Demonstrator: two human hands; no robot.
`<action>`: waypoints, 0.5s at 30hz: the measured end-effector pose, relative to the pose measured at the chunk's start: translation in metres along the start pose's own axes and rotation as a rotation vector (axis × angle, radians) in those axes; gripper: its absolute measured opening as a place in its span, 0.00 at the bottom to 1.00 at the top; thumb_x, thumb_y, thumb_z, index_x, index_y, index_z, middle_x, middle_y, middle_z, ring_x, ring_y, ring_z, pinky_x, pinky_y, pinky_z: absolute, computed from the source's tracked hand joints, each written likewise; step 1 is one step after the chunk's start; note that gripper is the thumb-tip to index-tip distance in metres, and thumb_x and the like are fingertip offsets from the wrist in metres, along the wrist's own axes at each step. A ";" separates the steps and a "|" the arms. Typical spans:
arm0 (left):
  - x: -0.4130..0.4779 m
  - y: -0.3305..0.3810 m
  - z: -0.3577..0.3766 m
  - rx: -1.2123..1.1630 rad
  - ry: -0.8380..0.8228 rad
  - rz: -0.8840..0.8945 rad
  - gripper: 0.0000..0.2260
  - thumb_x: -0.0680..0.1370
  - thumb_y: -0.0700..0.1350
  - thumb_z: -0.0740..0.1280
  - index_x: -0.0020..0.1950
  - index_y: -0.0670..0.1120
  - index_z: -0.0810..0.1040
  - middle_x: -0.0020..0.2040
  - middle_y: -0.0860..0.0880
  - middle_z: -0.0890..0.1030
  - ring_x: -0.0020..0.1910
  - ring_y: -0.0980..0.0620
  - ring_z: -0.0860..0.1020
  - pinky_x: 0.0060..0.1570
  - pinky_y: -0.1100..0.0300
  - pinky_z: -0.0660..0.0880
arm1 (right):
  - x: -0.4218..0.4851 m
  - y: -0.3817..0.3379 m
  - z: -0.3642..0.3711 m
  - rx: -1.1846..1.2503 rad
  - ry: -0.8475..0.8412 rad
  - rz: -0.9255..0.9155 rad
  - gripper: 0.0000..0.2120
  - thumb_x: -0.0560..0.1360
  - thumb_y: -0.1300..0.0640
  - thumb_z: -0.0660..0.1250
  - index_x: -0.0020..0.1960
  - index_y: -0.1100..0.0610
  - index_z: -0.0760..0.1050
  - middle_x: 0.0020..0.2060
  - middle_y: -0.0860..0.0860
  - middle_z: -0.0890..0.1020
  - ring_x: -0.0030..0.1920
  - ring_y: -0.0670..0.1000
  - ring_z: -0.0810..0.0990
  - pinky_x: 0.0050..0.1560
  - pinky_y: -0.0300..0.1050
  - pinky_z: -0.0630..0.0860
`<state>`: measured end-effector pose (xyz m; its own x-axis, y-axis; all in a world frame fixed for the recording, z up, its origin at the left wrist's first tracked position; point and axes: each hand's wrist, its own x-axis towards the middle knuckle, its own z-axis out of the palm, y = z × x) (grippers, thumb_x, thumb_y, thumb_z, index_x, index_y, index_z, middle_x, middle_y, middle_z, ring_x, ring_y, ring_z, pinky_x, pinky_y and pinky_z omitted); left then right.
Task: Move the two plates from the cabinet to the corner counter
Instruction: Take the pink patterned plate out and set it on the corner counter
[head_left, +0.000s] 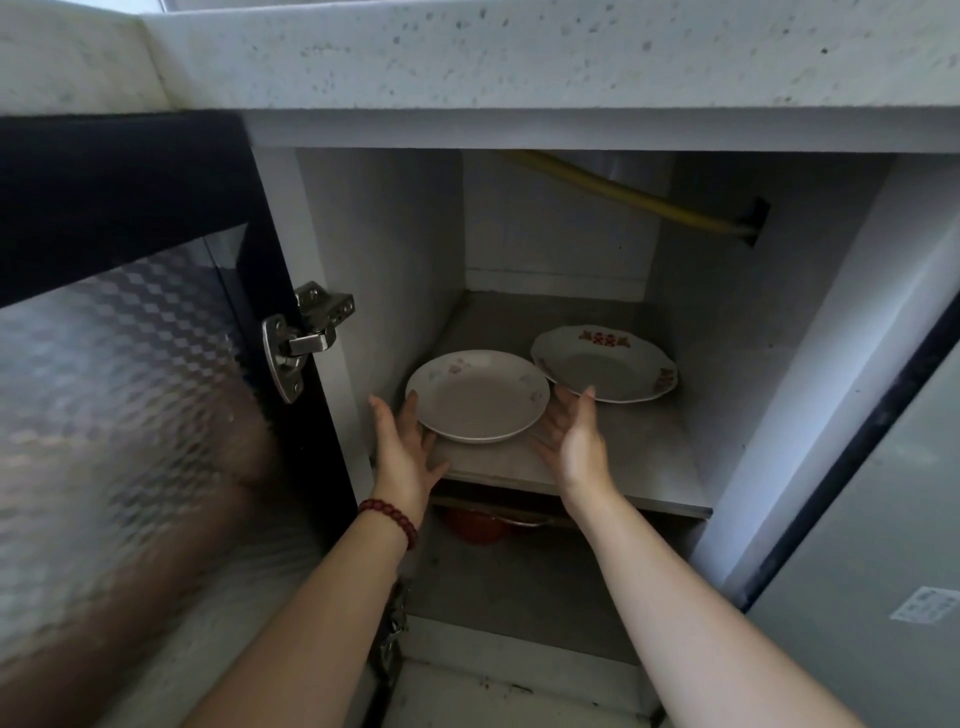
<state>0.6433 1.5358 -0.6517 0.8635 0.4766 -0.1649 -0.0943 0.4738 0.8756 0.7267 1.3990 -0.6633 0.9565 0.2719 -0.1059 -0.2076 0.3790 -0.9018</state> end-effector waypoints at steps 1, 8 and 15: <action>-0.002 0.000 0.000 -0.006 -0.005 0.000 0.36 0.73 0.71 0.39 0.75 0.54 0.59 0.76 0.51 0.62 0.74 0.48 0.60 0.70 0.41 0.52 | -0.001 0.000 0.000 0.012 0.005 0.001 0.27 0.79 0.38 0.46 0.68 0.52 0.69 0.63 0.51 0.76 0.62 0.51 0.74 0.60 0.48 0.70; -0.020 -0.007 0.001 0.010 -0.018 0.020 0.37 0.72 0.72 0.40 0.75 0.55 0.57 0.76 0.51 0.61 0.74 0.48 0.59 0.69 0.43 0.55 | -0.005 0.001 -0.007 0.026 -0.004 -0.011 0.24 0.79 0.39 0.46 0.65 0.50 0.69 0.60 0.49 0.76 0.60 0.51 0.73 0.59 0.48 0.70; -0.011 0.000 0.008 0.058 0.057 0.000 0.35 0.73 0.70 0.40 0.76 0.55 0.55 0.75 0.52 0.63 0.74 0.48 0.61 0.69 0.42 0.54 | 0.000 -0.004 -0.009 0.033 0.008 0.046 0.28 0.79 0.40 0.46 0.70 0.55 0.66 0.68 0.55 0.73 0.67 0.56 0.71 0.61 0.50 0.68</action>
<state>0.6381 1.5247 -0.6467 0.8338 0.5188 -0.1888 -0.0642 0.4308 0.9002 0.7297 1.3902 -0.6637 0.9475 0.2822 -0.1504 -0.2577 0.3952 -0.8817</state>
